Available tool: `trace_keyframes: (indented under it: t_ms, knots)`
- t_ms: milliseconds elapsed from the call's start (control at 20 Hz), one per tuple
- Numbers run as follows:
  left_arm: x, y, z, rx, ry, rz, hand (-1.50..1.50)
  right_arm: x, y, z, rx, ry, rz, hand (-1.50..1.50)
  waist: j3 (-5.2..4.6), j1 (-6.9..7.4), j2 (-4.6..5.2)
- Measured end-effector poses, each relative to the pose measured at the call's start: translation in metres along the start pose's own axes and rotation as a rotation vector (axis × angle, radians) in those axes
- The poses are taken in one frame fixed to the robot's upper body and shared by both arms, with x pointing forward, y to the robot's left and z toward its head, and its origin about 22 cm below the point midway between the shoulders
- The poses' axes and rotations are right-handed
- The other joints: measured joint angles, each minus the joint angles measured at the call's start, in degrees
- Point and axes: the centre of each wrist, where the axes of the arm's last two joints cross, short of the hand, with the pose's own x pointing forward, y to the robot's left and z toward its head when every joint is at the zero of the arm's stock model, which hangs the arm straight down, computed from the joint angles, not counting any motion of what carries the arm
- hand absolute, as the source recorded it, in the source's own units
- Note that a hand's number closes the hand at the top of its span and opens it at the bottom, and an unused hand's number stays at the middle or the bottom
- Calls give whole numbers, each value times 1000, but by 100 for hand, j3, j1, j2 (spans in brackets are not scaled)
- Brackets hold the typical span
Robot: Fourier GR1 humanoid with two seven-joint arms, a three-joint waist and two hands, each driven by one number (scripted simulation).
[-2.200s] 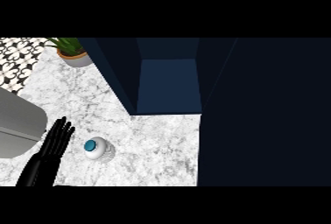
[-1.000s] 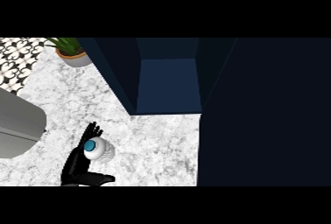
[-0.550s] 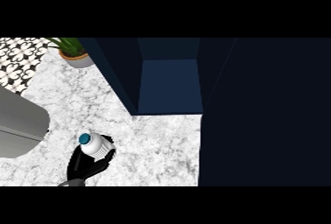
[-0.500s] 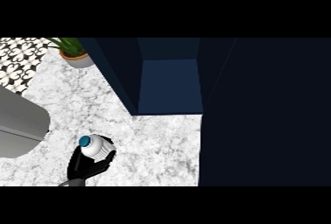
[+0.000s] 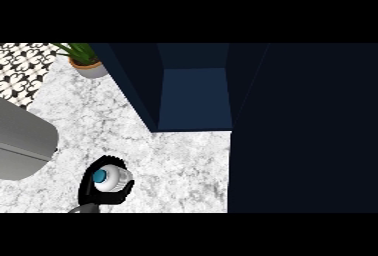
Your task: Pick up the bottled water, place it into the cabinet and close the cabinet
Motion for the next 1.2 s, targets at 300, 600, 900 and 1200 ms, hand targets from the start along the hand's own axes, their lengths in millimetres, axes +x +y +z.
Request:
trace_keyframes:
  t_ms: [300,600,900,1200]
  knots:
    - [-2,-9,-3,59,-68,-12,150,0,0,0,1,3,3,-150,-28,25,16]
    - [-3,-44,-24,18,-83,71,150,-1,-1,-2,9,1,10,-150,-86,15,29]
    - [11,-81,-48,-36,-70,117,150,-1,0,-1,14,2,4,-150,-101,19,20]
    - [38,-126,-69,-66,-83,75,150,-2,-3,0,9,0,18,-150,-103,30,22]
